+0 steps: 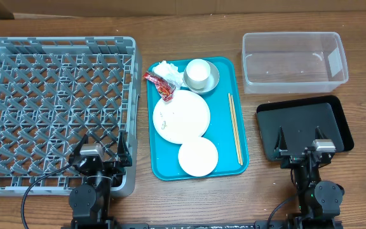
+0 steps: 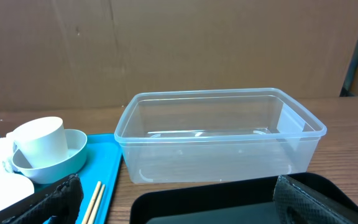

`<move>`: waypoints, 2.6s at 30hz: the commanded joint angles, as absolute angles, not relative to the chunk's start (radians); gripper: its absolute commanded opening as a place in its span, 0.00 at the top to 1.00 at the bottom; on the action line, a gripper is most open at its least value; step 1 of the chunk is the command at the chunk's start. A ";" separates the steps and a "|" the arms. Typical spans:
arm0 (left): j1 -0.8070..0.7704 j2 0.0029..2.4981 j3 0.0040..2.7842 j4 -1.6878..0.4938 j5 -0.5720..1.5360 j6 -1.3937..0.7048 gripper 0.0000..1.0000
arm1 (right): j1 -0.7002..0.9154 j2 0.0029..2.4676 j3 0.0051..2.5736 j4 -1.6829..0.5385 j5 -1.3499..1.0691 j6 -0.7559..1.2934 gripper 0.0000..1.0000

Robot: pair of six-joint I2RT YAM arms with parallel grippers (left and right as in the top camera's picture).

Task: Sort waste into correct bins and load items into the dishwasher

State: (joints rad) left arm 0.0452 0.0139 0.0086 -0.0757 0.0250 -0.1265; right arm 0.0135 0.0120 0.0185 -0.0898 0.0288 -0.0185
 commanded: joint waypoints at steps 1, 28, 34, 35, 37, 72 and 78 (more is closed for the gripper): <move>0.039 0.011 0.005 -0.077 0.018 -0.108 0.00 | 0.009 0.003 0.009 -0.084 0.024 -0.010 0.00; 0.039 0.011 0.005 -0.077 0.018 -0.108 0.00 | 0.009 0.003 0.009 -0.084 0.024 -0.010 0.00; 0.039 0.011 0.005 -0.077 0.018 -0.108 0.00 | 0.009 0.003 0.009 -0.084 0.025 -0.010 0.00; 0.039 0.011 0.005 -0.077 0.018 -0.108 0.00 | 0.009 0.003 0.009 -0.084 0.025 -0.010 0.00; 0.039 0.011 0.005 -0.077 0.018 -0.108 0.00 | 0.009 0.003 0.009 -0.084 0.025 -0.010 0.00; 0.039 0.011 0.005 0.337 0.188 -0.362 0.00 | 0.009 0.003 0.009 -0.084 0.025 -0.010 0.00; 0.039 0.011 0.005 0.534 0.232 -0.234 0.00 | 0.009 0.003 0.009 -0.084 0.025 -0.010 0.00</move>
